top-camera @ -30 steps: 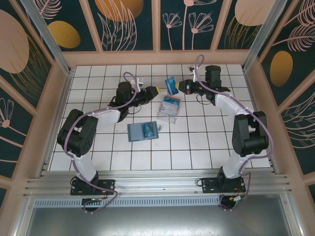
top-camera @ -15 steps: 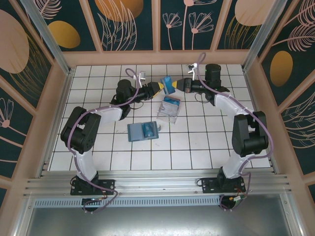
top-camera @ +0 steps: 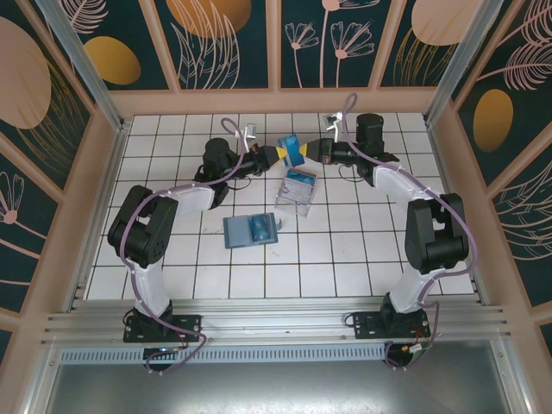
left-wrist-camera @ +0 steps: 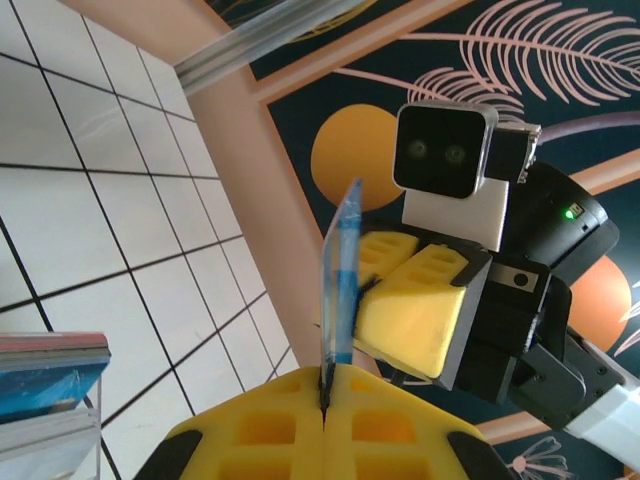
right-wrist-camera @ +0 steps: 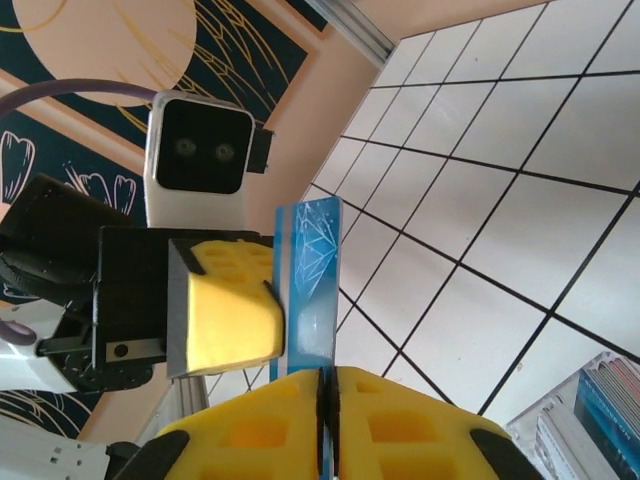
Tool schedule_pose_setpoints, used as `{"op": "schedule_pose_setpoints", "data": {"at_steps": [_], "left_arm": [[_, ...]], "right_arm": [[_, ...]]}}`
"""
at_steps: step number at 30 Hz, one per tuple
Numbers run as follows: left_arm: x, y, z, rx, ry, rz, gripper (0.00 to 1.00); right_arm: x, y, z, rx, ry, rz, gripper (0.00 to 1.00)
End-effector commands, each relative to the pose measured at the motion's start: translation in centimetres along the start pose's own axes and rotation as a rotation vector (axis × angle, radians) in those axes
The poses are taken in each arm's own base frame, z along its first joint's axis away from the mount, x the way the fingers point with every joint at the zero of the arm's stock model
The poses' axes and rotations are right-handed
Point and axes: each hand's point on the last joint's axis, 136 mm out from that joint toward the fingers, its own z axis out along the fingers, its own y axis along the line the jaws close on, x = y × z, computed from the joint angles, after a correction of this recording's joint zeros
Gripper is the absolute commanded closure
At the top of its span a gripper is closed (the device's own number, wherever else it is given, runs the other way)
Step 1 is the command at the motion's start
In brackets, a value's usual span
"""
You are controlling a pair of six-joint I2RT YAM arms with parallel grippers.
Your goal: Put the credit cards into the card holder
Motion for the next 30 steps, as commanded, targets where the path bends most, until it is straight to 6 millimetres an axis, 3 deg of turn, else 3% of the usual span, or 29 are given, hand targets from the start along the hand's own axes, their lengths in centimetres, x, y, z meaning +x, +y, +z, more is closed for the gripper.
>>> {"op": "schedule_pose_setpoints", "data": {"at_steps": [1,3,14,16,19,21,24,28,30], "left_arm": [[-0.2,-0.7,-0.2,-0.011,0.012,0.047,1.00],[0.2,-0.7,-0.3,-0.016,0.025,0.053,1.00],[0.6,-1.4,-0.6,-0.009,0.048,0.070,1.00],[0.6,-1.4,-0.5,-0.011,0.052,0.071,1.00],[0.6,-1.1,-0.6,-0.025,0.057,0.070,1.00],[0.6,-0.4,-0.8,-0.050,0.053,0.061,0.82],[0.0,1.4,-2.7,-0.128,0.000,0.041,0.68],[-0.1,4.8,-7.1,-0.254,-0.072,-0.010,0.65],[0.1,5.5,-9.4,-0.290,-0.107,-0.025,0.64]], "right_arm": [[0.5,0.6,0.3,-0.037,0.033,-0.004,0.72],[0.5,0.2,0.2,-0.030,0.038,0.010,0.68],[1.5,-0.4,1.5,-0.051,0.081,0.047,0.66],[1.4,-0.2,1.5,-0.055,0.080,0.046,0.72],[1.4,0.0,1.4,-0.063,0.078,0.043,0.89],[1.5,0.1,1.4,-0.056,0.077,0.044,0.97],[2.2,0.2,1.3,-0.033,0.085,0.049,0.98],[5.1,0.1,2.2,0.036,0.124,0.078,0.98],[7.5,0.4,3.1,0.069,0.149,0.102,0.98]]}}
